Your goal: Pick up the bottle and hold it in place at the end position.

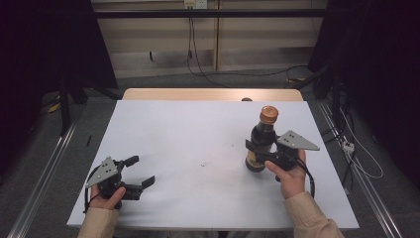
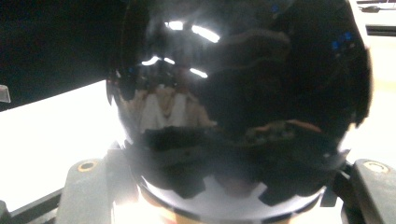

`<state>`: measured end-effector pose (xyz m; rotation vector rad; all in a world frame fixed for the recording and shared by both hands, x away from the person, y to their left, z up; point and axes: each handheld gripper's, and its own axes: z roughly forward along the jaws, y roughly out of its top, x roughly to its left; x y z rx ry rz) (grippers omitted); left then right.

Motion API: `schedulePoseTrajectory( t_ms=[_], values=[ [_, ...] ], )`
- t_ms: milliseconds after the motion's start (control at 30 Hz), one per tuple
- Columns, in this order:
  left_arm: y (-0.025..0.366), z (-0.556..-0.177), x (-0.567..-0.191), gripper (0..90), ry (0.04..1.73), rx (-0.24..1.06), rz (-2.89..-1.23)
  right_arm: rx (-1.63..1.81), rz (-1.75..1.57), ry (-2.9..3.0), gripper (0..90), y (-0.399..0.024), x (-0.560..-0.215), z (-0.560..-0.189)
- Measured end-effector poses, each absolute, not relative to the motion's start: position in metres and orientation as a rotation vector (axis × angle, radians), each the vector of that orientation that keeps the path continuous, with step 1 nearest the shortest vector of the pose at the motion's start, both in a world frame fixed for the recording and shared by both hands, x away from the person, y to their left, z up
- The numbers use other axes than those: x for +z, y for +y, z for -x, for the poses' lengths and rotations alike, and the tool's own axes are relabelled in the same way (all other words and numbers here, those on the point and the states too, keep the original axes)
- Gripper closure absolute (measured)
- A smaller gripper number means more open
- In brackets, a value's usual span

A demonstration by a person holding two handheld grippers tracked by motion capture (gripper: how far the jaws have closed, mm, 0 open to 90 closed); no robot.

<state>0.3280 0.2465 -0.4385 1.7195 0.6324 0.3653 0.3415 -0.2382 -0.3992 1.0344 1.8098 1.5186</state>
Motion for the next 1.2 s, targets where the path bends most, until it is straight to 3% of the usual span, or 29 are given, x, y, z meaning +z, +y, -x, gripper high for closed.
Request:
schedulePoseTrajectory(
  t_ms=[1200],
  values=[
    [0.248,-0.328,-0.437,4.0,0.626,0.359,-1.699,1.517,-1.011,1.856,30.6,-0.2,-0.396,-0.379]
  ],
)
